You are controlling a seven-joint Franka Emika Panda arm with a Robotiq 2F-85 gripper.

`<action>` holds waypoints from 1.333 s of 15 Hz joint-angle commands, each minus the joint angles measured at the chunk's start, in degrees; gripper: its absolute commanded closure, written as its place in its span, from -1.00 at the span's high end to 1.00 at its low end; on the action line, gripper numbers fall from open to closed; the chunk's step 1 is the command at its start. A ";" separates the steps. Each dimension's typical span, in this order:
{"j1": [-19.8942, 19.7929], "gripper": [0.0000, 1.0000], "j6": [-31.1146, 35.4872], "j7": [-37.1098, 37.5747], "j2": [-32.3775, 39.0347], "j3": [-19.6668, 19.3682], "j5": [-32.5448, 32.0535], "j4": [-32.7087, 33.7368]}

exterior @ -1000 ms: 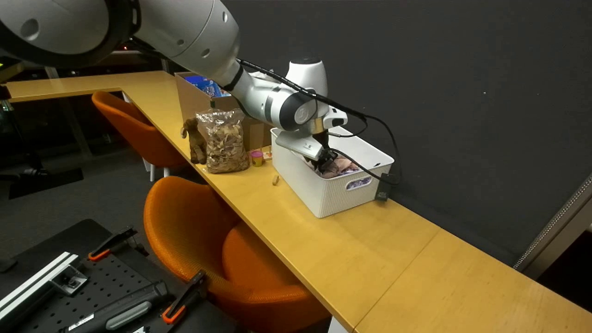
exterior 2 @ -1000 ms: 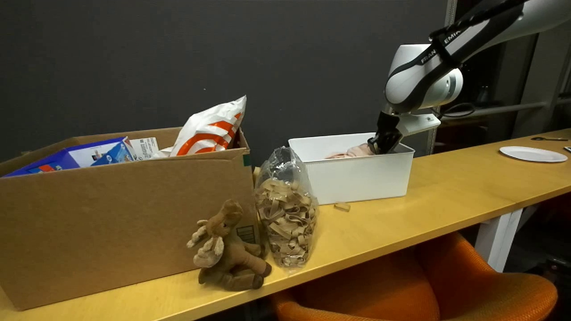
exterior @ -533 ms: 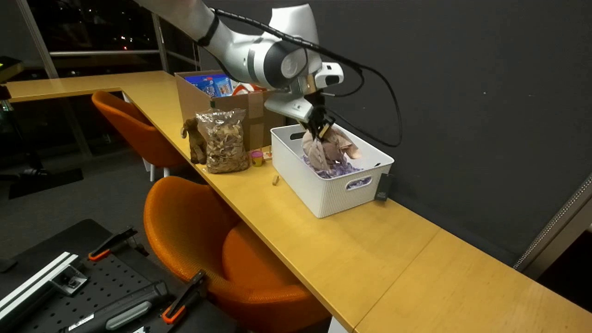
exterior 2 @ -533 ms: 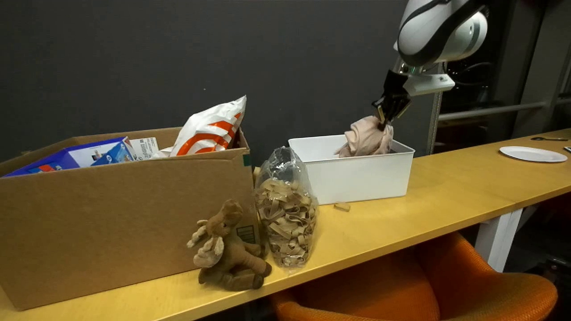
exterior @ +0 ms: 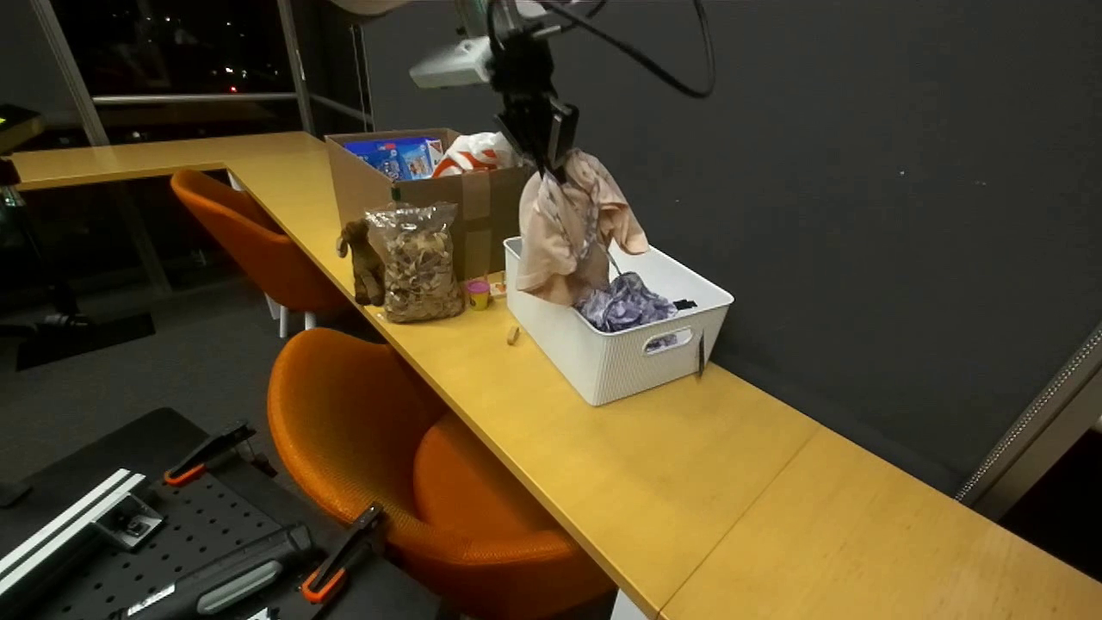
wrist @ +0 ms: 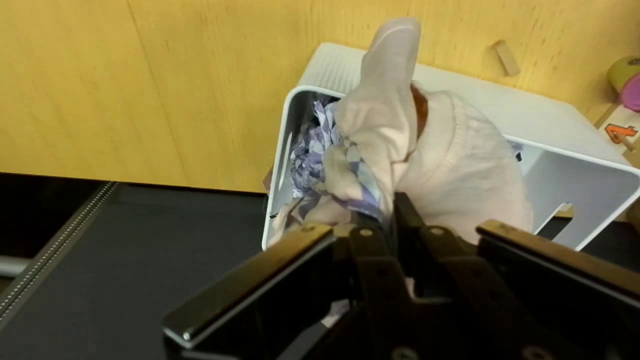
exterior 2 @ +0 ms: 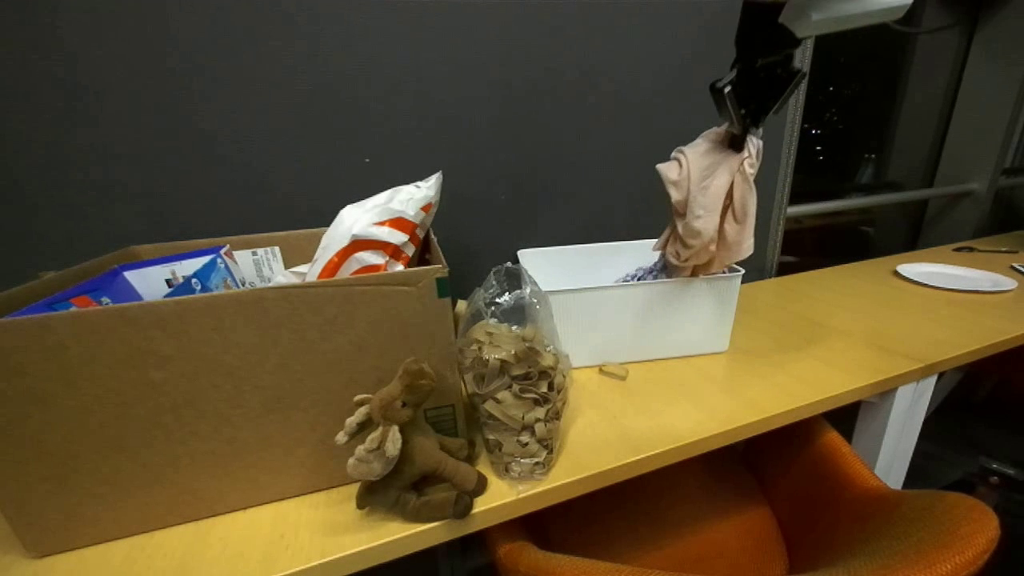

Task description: Take the clothing out of the basket

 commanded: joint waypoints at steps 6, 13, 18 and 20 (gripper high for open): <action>0.98 -0.93 -20.79 2.93 -24.73 9.16 -5.64 -7.67; 3.73 -0.93 -40.19 0.54 -32.49 18.23 0.84 -3.44; 3.46 -0.93 -34.49 -3.19 -25.77 17.11 3.99 -8.22; 3.14 -0.93 -31.25 -4.33 -20.96 16.56 3.47 -10.23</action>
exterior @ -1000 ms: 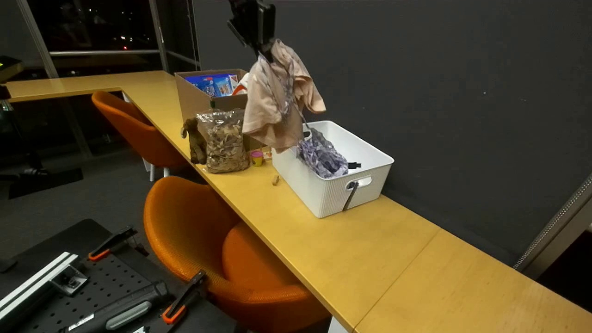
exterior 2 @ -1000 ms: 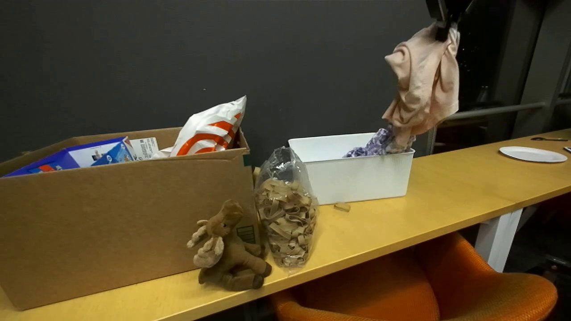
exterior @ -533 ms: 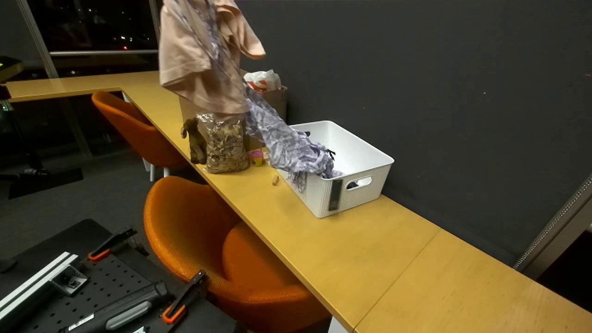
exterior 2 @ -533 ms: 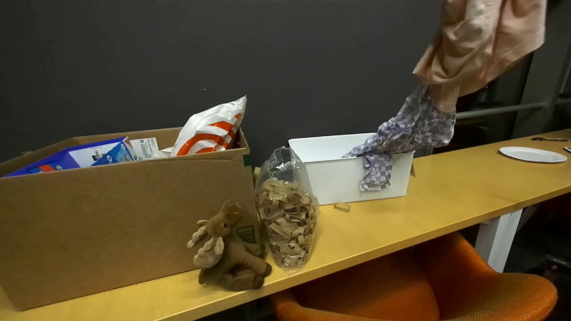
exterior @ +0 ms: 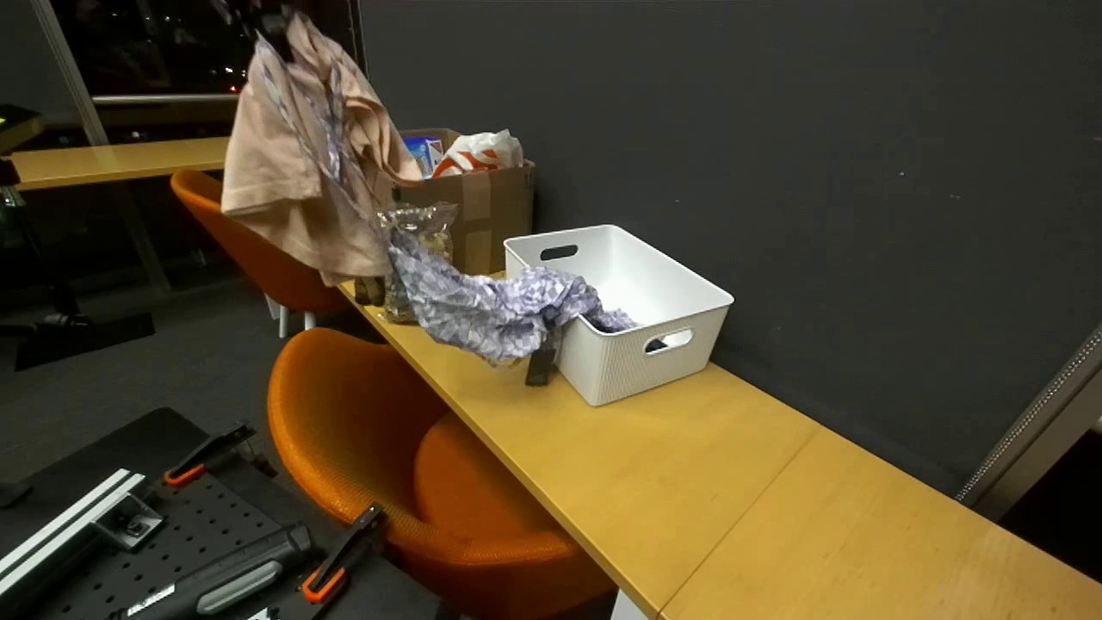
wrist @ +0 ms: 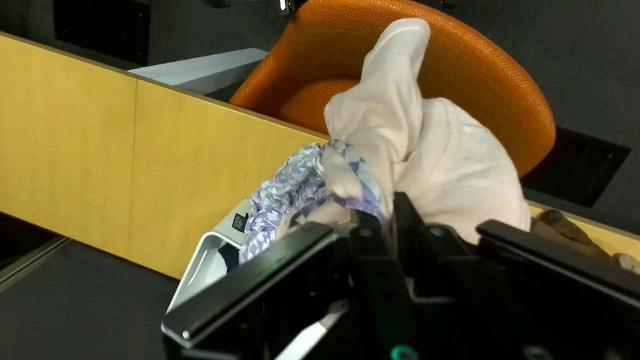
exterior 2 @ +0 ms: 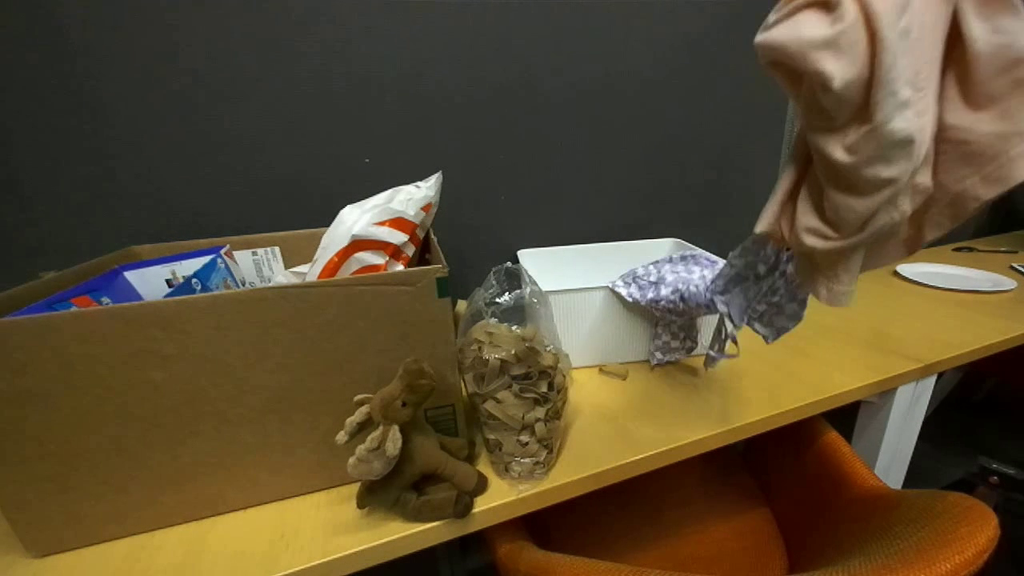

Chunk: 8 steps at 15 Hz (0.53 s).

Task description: Take the clothing out of the basket

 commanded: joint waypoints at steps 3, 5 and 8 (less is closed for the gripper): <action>-0.57 -0.93 7.91 -4.88 14.16 -1.78 -0.05 -3.56; -0.06 -0.93 8.39 -7.51 18.83 -1.88 0.66 -4.19; 0.56 -0.93 7.41 -11.31 24.72 -1.71 0.51 -3.67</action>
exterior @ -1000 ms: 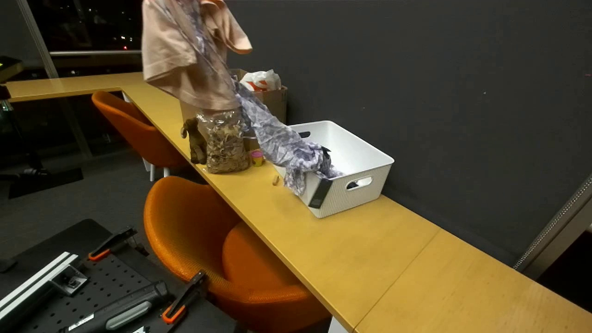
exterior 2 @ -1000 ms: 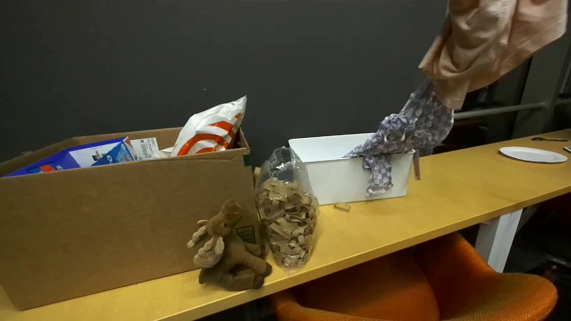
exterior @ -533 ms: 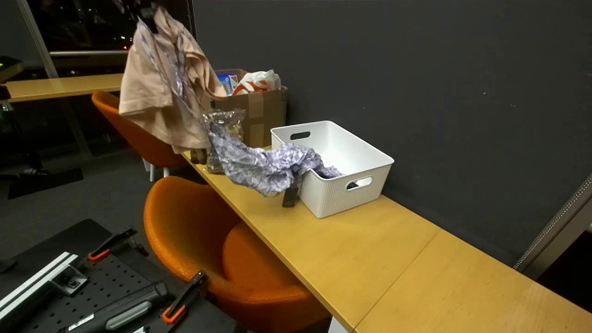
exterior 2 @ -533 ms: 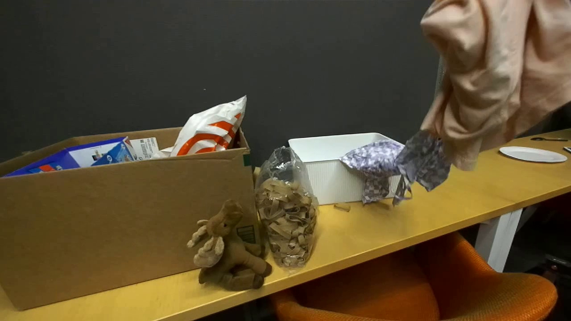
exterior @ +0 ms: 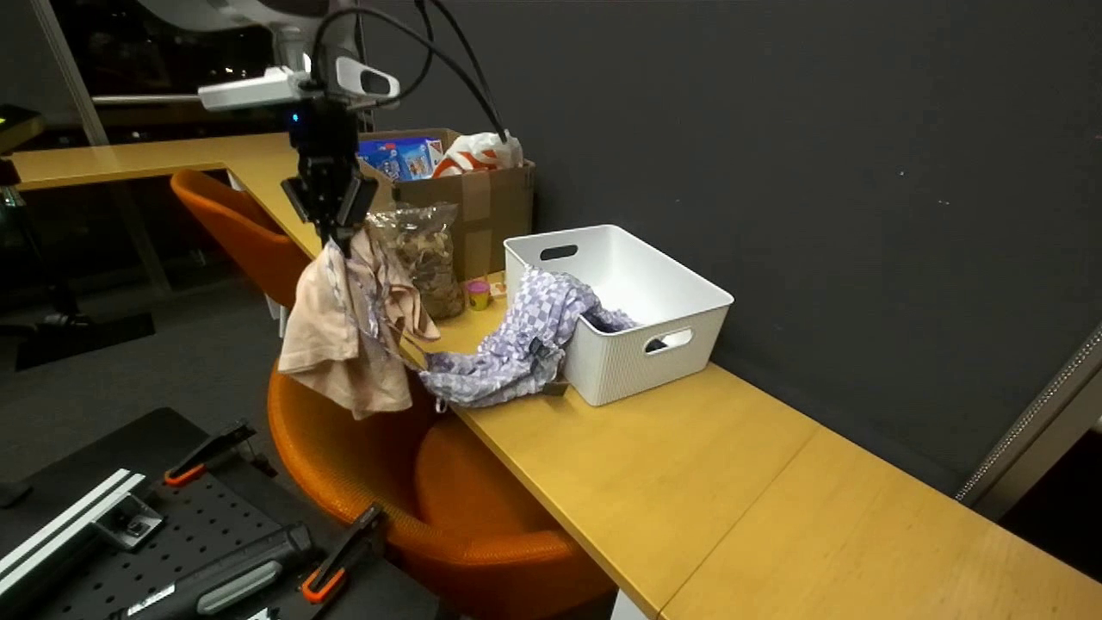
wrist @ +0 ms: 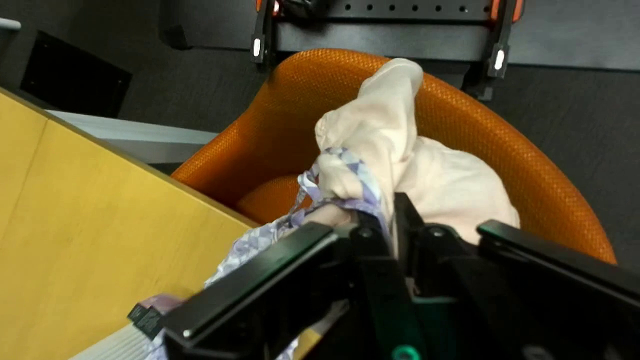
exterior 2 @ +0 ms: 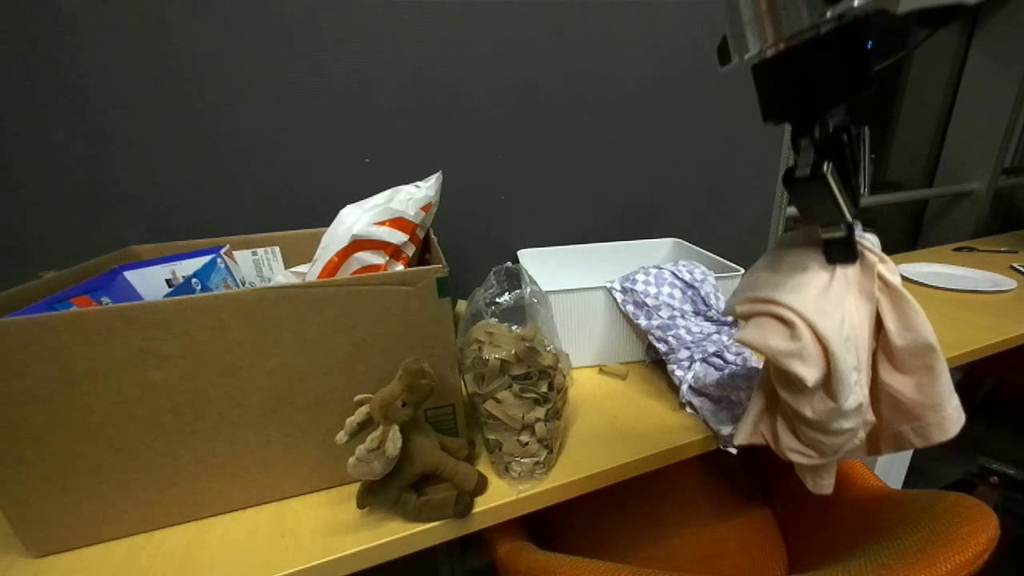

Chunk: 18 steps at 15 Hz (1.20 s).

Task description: Take the clothing out of the basket

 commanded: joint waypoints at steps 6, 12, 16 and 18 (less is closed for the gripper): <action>1.91 -0.93 -2.99 -17.40 10.99 1.96 11.41 7.09; 3.28 -0.93 -7.58 -25.90 18.85 4.23 16.68 15.29; 4.90 -0.93 -14.05 -25.97 22.92 5.02 16.04 19.44; 5.89 -0.93 -16.55 -24.84 23.53 4.74 14.54 19.93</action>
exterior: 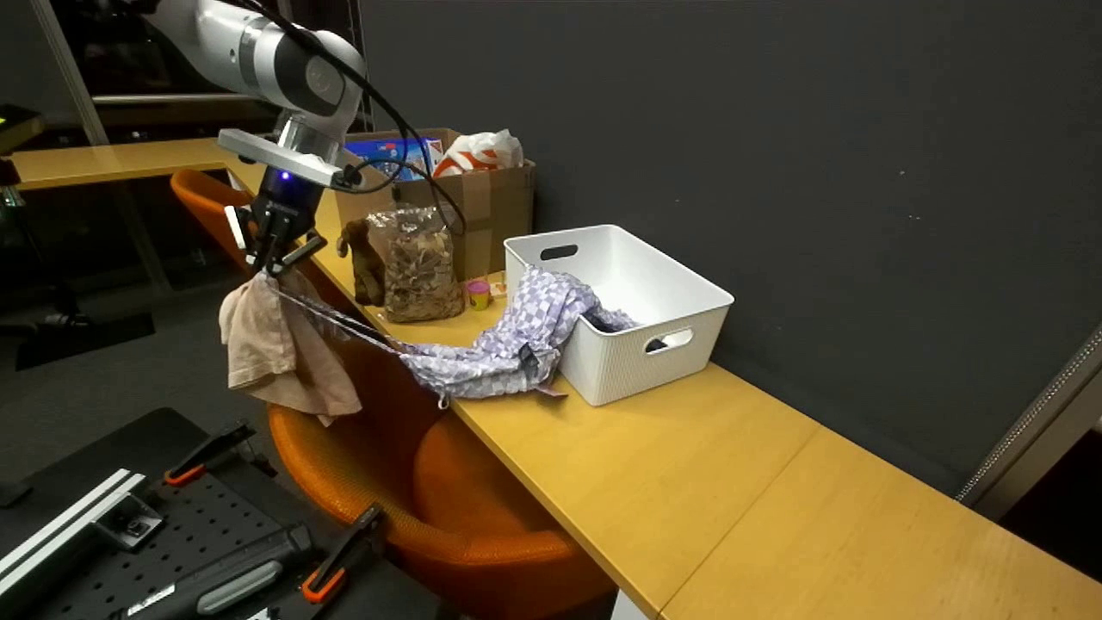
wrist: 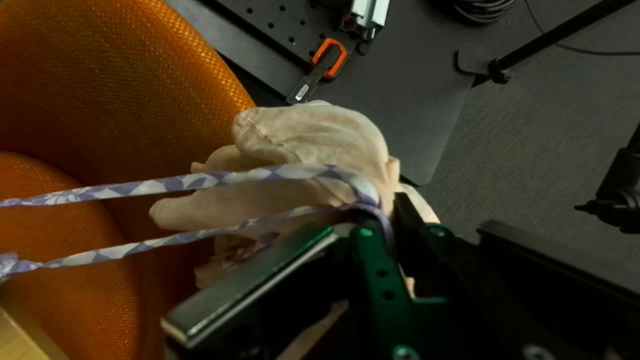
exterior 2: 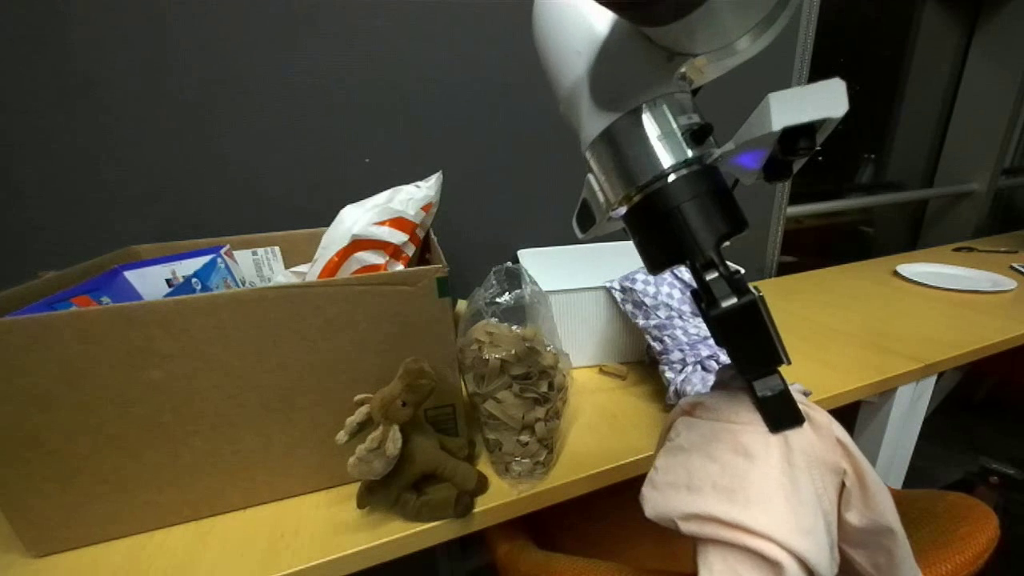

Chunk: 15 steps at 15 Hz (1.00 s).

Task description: Take the clothing out of the basket

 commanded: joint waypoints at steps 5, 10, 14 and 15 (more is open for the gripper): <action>2.44 0.06 -7.59 1.14 3.41 0.16 -1.82 4.53; 2.86 0.78 -8.35 2.94 3.25 -0.55 -2.90 5.56; 2.09 1.00 -7.38 7.13 -1.64 -3.51 -11.49 5.41; 1.23 1.00 -6.64 7.66 -3.28 -4.43 -13.20 5.22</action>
